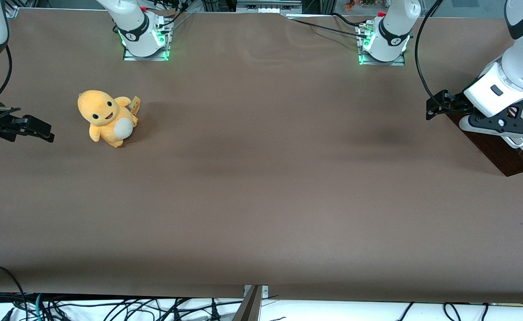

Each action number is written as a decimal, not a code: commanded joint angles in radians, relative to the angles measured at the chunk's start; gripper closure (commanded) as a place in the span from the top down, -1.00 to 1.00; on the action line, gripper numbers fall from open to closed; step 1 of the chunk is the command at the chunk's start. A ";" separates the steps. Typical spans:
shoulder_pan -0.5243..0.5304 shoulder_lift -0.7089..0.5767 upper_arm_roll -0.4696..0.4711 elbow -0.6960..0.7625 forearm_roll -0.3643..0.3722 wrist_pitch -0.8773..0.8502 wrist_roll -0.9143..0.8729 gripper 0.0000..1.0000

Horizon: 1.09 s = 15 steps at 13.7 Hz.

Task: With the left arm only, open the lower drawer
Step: 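Move the left gripper toward the lower drawer's white bar handle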

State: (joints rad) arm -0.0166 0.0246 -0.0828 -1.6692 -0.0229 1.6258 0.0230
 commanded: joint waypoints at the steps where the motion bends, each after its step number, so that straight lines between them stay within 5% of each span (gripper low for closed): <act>1: -0.011 0.023 0.001 0.039 0.012 -0.023 -0.008 1.00; 15: 0.032 0.095 0.009 0.040 -0.037 -0.021 0.009 1.00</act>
State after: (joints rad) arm -0.0021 0.0890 -0.0759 -1.6674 -0.0388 1.6258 0.0227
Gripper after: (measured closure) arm 0.000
